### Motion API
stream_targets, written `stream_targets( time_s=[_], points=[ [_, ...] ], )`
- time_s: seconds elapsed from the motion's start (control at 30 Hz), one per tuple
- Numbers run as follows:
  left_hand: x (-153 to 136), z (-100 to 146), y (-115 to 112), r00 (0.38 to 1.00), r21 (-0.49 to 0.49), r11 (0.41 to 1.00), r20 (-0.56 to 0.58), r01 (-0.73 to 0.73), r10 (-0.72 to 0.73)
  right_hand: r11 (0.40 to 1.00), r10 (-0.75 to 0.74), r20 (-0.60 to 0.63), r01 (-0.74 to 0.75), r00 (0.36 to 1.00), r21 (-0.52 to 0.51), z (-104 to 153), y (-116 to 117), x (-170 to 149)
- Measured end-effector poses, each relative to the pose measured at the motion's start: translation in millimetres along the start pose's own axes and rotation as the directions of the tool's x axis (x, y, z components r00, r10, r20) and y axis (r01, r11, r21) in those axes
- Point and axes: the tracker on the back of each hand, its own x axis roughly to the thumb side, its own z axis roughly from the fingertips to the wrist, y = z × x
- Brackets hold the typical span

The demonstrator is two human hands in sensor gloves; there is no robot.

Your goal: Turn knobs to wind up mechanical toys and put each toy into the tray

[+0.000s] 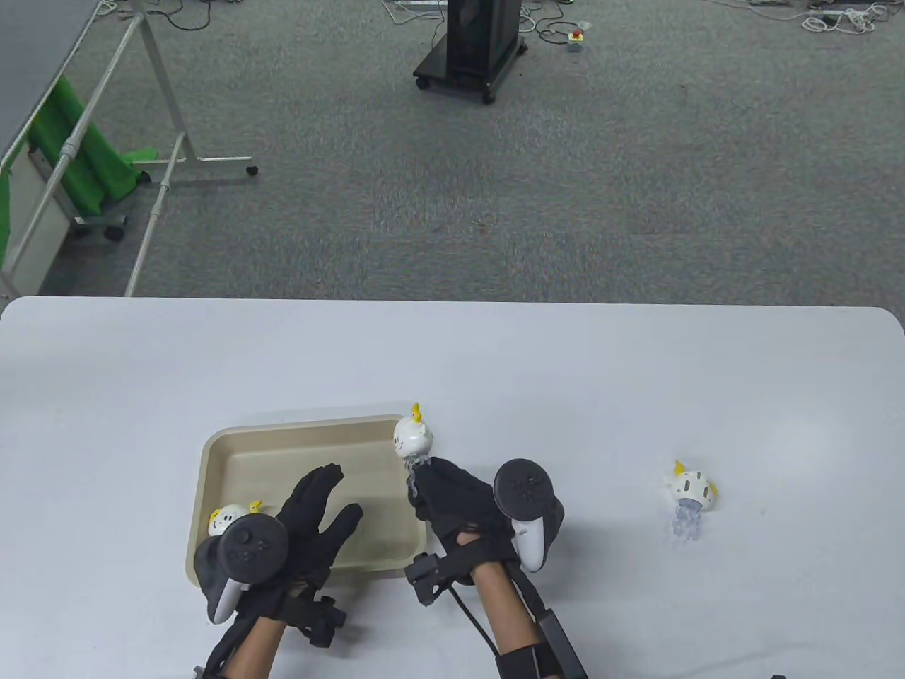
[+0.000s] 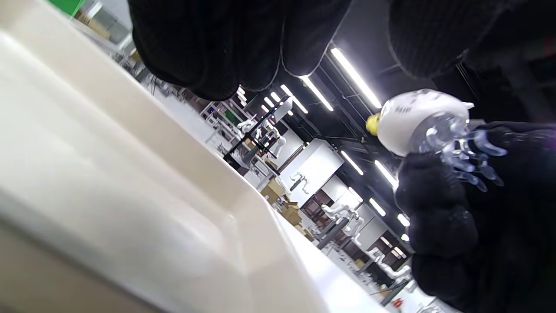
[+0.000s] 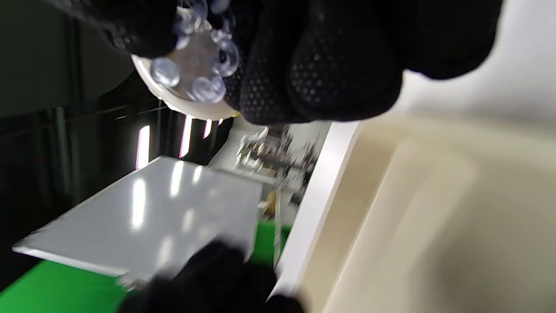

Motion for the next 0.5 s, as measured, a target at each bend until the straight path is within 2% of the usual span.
stream_targets(
  time_s=[0.13, 0.27, 0.4, 0.5],
  points=[
    [-7, 0, -3, 0.971, -0.052, 0.97, -0.036, -0.239, 0.237, 0.986, -0.096, 0.044, 0.089, 0.994, 0.139, 13, 21, -11],
    [-12, -1, -10, 0.887, -0.132, 0.877, -0.089, -0.461, 0.453, 0.955, -0.161, 0.063, 0.139, 0.985, 0.261, 17, 32, -20],
    [-14, -3, -19, 0.801, -0.206, 0.775, -0.127, -0.598, 0.585, 0.948, -0.187, 0.074, 0.16, 0.98, 0.277, 18, 32, -22],
    [-12, -3, -23, 0.774, -0.258, 0.733, -0.126, -0.63, 0.621, 0.952, -0.153, 0.082, 0.124, 0.985, 0.279, 18, 31, -24]
  ],
)
